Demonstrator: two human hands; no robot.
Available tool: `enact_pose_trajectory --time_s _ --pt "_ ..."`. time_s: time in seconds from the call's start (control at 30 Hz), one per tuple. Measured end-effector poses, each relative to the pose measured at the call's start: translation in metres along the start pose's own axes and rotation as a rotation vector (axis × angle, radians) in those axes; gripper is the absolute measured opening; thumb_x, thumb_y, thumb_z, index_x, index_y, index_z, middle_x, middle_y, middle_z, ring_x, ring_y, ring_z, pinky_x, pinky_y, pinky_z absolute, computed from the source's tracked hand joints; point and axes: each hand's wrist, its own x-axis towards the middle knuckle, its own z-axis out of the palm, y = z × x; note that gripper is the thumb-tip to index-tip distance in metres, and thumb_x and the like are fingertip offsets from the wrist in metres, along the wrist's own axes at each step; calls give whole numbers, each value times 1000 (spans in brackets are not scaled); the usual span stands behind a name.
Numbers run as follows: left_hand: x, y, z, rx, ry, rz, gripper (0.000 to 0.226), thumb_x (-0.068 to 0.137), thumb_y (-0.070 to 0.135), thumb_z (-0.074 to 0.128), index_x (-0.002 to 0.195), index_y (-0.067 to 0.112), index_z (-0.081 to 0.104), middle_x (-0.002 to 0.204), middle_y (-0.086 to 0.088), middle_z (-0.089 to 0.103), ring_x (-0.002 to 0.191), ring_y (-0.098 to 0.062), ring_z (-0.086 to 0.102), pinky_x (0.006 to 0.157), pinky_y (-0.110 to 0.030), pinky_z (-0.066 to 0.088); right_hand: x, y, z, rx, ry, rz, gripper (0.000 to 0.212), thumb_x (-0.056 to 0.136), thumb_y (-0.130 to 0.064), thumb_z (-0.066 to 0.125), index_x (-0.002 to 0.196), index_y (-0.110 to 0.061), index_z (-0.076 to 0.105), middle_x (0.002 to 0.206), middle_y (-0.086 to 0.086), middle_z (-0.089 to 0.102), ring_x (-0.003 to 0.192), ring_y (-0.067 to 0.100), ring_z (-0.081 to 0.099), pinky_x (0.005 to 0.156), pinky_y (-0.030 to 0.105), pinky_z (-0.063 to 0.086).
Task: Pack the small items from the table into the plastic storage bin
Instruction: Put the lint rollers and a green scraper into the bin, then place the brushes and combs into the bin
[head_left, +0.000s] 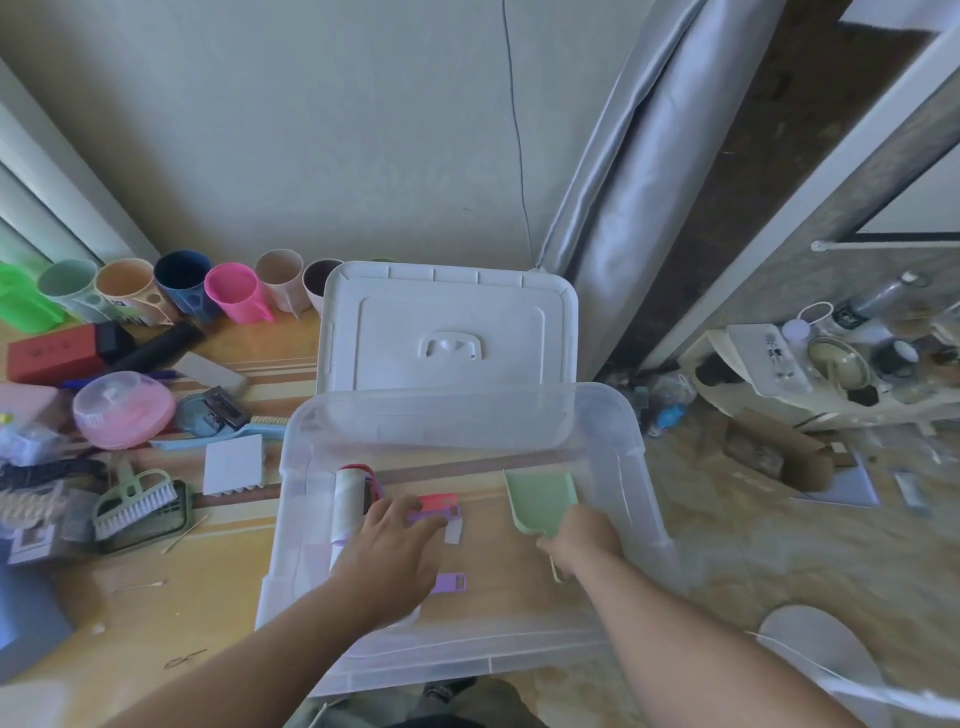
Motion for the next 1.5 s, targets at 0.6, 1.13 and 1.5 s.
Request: enact_pose_trajectory --time_s 0.6,1.13,1.5 --pt "-59 -123 -73 -95 521 -148 59 88 56 57 142 36 47 143 0 44 130 -28 39 107 -45 38 -100 -183 -17 192 546 -1213 53 80 -29 69 130 -11 64 127 10 55 122 35 52 107 47 44" --pt "-168 -404 -55 -80 304 -687 75 71 54 64 143 45 42 150 -3 33 137 -32 30 109 -50 37 -155 -460 113 -336 0 -1106 60 92 -30 64 148 -23 44 150 5 39 139 31 35 104 48 46" --pt "-196 -469 -30 -183 129 -661 118 60 90 55 155 53 -3 162 -1 14 150 -30 13 119 -47 25 -134 -531 170 -534 -208 -823 89 95 -42 70 163 -47 13 173 10 -2 157 44 8 123 56 26"
